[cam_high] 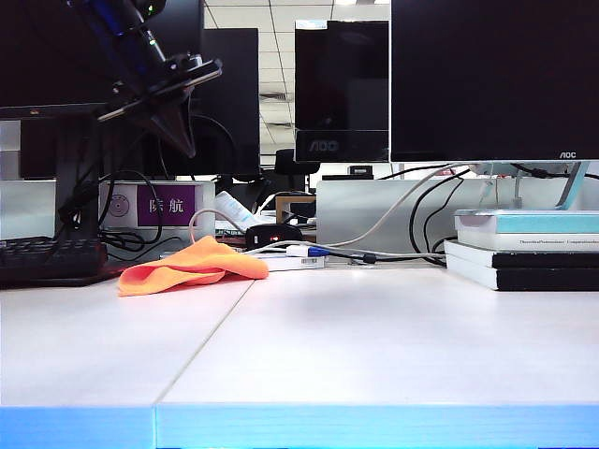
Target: Wipe the table from back to front using the rag.
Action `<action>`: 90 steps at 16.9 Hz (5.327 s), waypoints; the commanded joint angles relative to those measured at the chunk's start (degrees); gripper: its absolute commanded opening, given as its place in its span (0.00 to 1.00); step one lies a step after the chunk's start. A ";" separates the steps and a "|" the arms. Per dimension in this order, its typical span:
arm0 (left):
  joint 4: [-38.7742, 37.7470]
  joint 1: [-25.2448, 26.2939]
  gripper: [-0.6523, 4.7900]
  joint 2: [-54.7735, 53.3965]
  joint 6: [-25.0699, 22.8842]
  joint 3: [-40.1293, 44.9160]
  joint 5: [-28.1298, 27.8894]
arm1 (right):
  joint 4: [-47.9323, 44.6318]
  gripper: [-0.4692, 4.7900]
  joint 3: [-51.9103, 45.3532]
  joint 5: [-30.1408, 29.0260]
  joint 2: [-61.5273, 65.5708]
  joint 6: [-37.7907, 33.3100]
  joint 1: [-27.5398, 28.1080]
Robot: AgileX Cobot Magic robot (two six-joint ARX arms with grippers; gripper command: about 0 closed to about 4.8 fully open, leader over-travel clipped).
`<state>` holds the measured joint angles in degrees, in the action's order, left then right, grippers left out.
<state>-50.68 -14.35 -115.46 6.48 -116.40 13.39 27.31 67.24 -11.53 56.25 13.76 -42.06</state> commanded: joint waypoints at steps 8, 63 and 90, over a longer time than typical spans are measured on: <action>-3.06 -1.97 0.12 17.22 -4.85 -0.70 0.35 | -2.19 0.09 0.04 7.65 -2.16 0.22 0.04; 43.10 11.82 0.11 115.40 0.83 115.45 -12.85 | -31.41 0.09 -54.49 19.37 -25.05 -13.16 -0.13; 40.04 11.87 0.12 115.40 -8.85 115.93 -13.44 | -32.72 0.09 -59.98 19.17 -41.40 -13.11 25.83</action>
<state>-9.63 -2.42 -0.14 -1.96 -0.58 -0.19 -4.23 7.99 8.80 16.84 0.84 -17.72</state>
